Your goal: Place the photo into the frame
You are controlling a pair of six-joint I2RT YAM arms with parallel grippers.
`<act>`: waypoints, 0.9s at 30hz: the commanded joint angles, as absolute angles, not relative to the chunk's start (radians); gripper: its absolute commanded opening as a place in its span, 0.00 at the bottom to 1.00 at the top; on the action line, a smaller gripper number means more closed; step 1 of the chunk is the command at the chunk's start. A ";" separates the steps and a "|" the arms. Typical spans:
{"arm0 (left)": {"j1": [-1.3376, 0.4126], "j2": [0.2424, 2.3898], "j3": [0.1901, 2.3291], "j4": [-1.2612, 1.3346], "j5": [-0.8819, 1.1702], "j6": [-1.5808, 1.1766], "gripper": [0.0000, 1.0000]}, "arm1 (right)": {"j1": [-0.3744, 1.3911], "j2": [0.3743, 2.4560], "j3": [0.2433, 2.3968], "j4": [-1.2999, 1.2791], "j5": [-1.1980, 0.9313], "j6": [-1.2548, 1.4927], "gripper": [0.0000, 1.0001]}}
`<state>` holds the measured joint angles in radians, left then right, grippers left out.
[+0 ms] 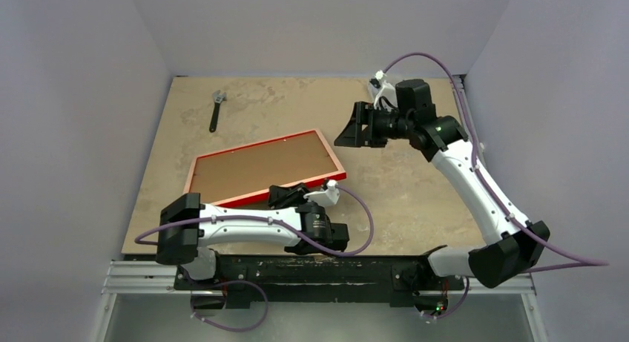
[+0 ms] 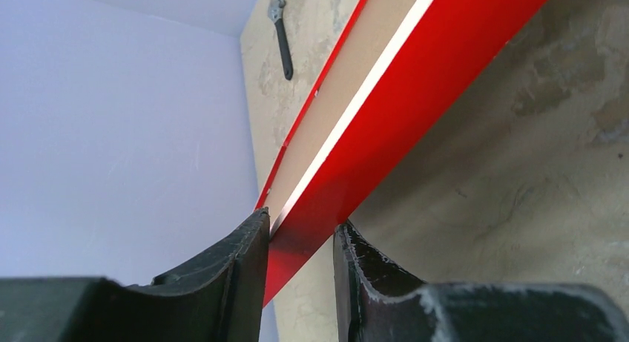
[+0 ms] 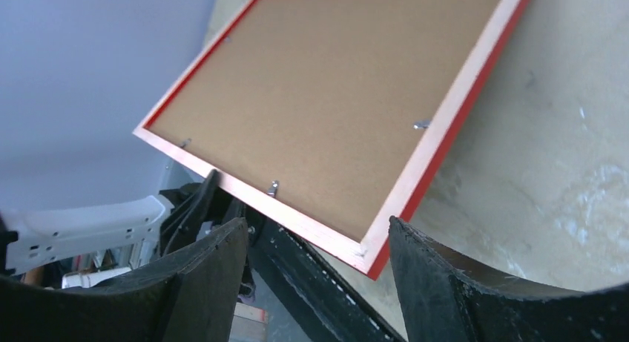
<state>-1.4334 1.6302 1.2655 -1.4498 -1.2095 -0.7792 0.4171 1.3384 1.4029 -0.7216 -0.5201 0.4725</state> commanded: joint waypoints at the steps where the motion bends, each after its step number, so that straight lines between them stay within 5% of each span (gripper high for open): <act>1: -1.456 1.648 1.353 -1.791 -1.360 -1.104 0.00 | 0.388 1.296 1.428 -0.535 -0.632 0.425 0.68; 14: -1.488 1.452 1.365 -1.595 -1.239 -0.840 0.00 | 0.362 1.102 1.180 0.008 -0.615 0.349 0.67; 19: -1.481 1.232 1.276 -1.226 -1.040 -0.540 0.00 | 0.355 1.108 1.192 -0.031 -0.725 0.266 0.89; 27: -1.468 1.048 1.278 -1.171 -0.883 -0.496 0.00 | 0.359 1.077 1.065 0.223 -0.821 0.270 0.89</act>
<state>-1.4727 1.1042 1.2575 -1.2861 -0.9379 -0.5179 0.3588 1.1065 1.1446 -0.0158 -0.7204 0.2718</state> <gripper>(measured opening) 0.318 0.902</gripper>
